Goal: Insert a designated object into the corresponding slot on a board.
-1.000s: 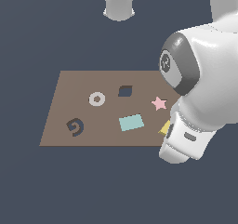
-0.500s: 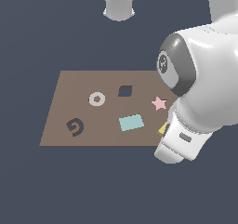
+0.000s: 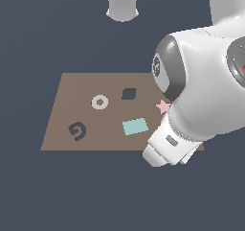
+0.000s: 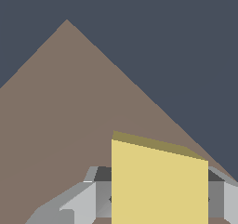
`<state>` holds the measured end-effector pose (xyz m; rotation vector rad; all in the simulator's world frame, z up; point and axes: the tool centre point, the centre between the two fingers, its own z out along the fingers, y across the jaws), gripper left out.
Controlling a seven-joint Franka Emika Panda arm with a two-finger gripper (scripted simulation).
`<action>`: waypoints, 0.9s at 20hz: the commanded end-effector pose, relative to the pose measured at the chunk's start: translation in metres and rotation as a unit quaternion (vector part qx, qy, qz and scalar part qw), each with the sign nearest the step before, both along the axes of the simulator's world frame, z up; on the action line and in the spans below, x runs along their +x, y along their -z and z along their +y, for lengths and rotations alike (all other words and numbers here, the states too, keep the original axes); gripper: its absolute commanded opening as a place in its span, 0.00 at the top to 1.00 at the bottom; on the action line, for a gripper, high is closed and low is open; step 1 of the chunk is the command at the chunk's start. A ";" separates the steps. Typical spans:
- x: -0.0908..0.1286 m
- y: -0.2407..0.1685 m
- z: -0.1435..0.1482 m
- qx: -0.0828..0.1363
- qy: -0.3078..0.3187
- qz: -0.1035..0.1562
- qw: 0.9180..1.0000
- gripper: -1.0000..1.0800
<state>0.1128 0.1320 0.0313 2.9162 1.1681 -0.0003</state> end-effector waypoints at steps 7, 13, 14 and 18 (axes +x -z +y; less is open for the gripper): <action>0.001 -0.002 -0.036 0.000 0.164 0.000 0.986 1.00; -0.008 -0.003 -0.065 0.000 0.300 0.000 0.954 1.00; -0.011 -0.003 -0.070 0.000 0.322 0.000 0.947 1.00; -0.022 -0.004 -0.087 0.000 0.410 0.000 0.912 1.00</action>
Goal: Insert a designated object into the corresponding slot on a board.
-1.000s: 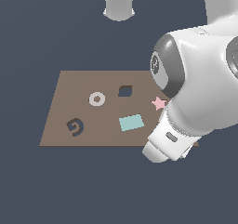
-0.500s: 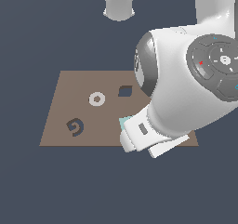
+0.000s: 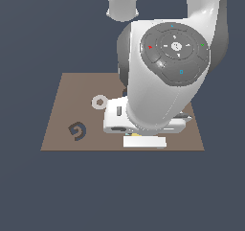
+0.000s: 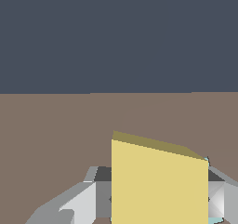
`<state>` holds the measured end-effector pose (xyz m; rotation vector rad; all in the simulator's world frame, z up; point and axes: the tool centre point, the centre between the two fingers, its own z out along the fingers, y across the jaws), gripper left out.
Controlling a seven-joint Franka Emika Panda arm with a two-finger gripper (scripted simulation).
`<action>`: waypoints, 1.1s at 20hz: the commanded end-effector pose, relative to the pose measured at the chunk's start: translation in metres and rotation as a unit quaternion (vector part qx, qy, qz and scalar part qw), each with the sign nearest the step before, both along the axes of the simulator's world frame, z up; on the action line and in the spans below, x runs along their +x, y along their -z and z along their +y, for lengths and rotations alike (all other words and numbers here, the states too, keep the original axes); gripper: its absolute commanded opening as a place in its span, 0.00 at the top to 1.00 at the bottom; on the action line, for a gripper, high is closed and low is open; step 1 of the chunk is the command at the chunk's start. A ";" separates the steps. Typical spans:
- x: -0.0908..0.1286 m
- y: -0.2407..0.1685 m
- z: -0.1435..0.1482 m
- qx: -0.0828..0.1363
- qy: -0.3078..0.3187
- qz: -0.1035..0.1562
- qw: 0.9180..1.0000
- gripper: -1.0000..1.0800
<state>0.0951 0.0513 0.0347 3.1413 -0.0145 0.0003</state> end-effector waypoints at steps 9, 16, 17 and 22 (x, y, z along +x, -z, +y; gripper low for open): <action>-0.041 -0.002 -0.035 0.000 0.244 0.000 0.970 1.00; -0.074 -0.004 -0.046 0.001 0.394 0.000 0.919 1.00; -0.079 -0.004 -0.046 0.001 0.414 0.000 0.910 1.00; -0.102 -0.004 -0.045 0.001 0.505 0.000 0.863 1.00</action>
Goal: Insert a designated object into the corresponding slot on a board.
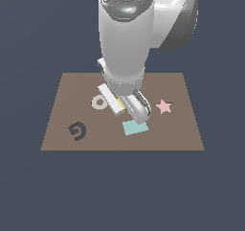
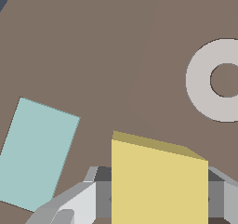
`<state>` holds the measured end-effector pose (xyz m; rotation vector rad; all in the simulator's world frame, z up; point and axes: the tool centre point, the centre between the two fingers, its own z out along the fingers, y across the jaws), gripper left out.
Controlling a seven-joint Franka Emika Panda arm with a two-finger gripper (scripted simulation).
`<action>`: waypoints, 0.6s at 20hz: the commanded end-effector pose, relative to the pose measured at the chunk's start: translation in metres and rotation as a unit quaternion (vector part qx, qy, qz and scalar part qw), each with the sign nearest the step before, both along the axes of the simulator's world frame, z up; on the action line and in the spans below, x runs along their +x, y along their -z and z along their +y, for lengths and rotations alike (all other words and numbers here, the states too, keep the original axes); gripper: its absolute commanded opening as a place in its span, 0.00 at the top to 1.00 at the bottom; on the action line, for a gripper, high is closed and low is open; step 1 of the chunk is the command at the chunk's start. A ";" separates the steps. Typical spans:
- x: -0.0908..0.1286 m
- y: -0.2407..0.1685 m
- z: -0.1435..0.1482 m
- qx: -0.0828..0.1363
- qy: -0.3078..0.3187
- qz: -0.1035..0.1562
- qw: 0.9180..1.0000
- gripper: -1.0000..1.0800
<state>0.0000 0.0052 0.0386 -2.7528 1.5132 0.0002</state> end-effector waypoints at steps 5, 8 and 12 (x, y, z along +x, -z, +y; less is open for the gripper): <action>-0.024 -0.001 0.005 0.000 0.111 0.000 0.994 1.00; -0.032 -0.001 0.008 0.000 0.149 0.000 0.989 1.00; -0.040 -0.001 0.012 0.000 0.189 0.000 0.982 1.00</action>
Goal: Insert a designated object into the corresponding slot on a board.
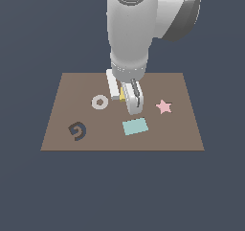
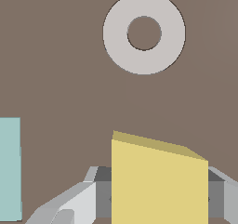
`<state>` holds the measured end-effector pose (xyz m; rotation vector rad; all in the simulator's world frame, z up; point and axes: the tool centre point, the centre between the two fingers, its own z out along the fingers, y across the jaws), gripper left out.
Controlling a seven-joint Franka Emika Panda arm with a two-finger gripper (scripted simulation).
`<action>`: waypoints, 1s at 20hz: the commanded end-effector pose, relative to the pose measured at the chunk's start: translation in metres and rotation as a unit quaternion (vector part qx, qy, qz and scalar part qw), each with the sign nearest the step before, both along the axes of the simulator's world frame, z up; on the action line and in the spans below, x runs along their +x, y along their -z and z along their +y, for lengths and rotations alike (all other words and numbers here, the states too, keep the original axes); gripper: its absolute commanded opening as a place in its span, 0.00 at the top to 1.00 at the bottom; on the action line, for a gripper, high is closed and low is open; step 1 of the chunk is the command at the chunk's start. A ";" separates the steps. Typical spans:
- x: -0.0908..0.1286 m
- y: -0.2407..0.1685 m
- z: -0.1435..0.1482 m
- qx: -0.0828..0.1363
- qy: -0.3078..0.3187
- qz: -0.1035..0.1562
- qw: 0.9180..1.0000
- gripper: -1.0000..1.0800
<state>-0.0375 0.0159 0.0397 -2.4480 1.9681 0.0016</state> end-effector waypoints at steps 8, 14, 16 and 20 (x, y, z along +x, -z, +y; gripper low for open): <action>-0.012 -0.001 0.008 0.000 0.065 0.000 0.998 1.00; -0.013 -0.001 0.010 0.000 0.073 0.000 0.997 1.00; -0.013 -0.001 0.009 0.000 0.071 0.000 0.997 1.00; -0.013 0.000 0.009 0.000 0.070 0.000 0.998 1.00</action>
